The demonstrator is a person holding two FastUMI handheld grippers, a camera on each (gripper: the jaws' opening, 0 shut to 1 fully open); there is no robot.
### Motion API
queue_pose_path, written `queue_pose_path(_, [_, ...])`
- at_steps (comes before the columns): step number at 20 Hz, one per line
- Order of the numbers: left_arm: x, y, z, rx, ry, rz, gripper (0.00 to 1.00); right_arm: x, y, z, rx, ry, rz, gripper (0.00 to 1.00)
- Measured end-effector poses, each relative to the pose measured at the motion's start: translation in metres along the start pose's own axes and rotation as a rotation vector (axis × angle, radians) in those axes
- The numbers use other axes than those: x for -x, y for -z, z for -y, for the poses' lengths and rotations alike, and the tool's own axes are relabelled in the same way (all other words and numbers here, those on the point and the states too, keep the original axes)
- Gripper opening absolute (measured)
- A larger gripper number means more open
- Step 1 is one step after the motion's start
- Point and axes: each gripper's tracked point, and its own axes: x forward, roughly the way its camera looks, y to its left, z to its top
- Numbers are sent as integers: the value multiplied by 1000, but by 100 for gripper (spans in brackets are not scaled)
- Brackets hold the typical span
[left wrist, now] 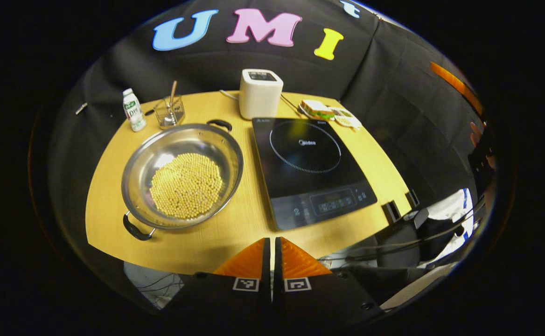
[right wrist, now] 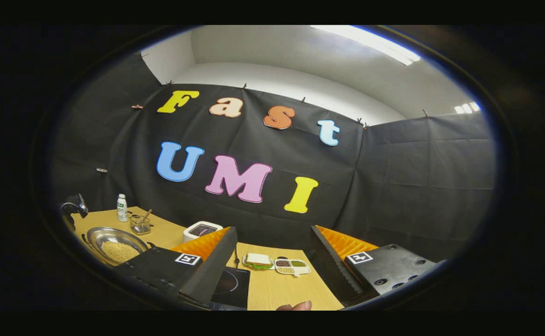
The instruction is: First push the handle of the pot to place it horizontally, then grasp the pot with both hands and set it on the induction cooktop.
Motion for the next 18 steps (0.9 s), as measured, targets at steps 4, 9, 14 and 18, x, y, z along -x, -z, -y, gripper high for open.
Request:
queue_pose_path(4, [-3,5,-35,2,53,-65,5,0,5,1,5,0,-10,97])
queue_pose_path(9, [-15,17,-72,59,116,-177,6,1,7,0,25,-9,-9,97])
queue_pose_path(14, [-33,27,-114,15,34,-242,5,2,12,-1,38,-16,-15,97])
queue_pose_path(18, [-41,26,-135,34,-17,-257,5,3,12,0,50,-17,-16,97])
